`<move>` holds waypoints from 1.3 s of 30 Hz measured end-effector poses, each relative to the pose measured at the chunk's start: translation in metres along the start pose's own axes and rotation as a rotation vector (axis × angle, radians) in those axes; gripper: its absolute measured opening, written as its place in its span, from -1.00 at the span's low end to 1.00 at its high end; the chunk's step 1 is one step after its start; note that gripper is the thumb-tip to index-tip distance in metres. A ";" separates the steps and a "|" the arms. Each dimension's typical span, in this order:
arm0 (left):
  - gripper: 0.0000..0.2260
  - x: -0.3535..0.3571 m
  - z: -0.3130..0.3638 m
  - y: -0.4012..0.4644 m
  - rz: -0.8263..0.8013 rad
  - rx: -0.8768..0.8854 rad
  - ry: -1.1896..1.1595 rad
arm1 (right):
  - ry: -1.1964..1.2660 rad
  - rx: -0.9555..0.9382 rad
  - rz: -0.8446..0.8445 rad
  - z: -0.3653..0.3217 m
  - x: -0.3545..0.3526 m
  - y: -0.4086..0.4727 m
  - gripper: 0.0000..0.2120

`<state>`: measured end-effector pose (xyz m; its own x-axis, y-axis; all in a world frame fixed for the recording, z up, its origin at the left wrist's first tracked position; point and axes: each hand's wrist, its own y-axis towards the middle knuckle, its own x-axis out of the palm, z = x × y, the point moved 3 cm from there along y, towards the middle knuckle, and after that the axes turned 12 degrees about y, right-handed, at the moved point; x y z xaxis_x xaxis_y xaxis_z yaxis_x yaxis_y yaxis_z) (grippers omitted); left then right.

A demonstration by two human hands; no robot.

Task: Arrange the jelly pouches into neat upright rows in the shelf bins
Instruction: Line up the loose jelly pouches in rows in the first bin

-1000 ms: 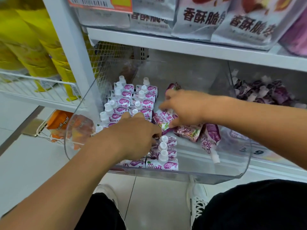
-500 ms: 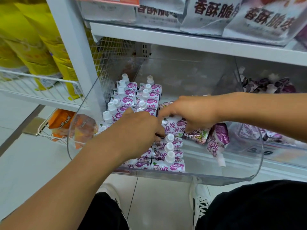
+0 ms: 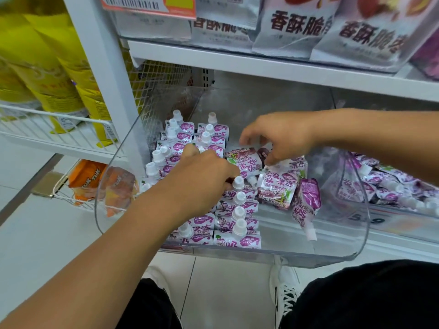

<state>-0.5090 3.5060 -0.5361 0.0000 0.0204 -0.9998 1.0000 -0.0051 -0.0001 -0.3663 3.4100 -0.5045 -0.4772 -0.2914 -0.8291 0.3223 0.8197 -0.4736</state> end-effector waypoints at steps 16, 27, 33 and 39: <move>-0.84 0.003 -0.004 0.002 0.016 -0.031 0.009 | -0.042 0.035 -0.076 0.009 0.020 0.043 -0.61; -0.78 -0.007 -0.017 -0.002 0.101 -0.086 -0.200 | 0.556 0.091 -0.248 0.000 0.026 0.021 -0.84; -0.83 -0.005 0.000 0.023 0.011 -0.015 0.050 | 0.131 0.058 -0.153 0.001 0.020 -0.007 -0.34; -0.83 0.000 -0.003 0.035 -0.028 0.016 0.089 | -0.123 0.122 0.066 0.005 0.033 -0.033 -0.39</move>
<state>-0.4742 3.5094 -0.5361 -0.0265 0.1095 -0.9936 0.9994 -0.0194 -0.0288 -0.3883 3.3709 -0.5185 -0.3506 -0.3033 -0.8861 0.4495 0.7755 -0.4433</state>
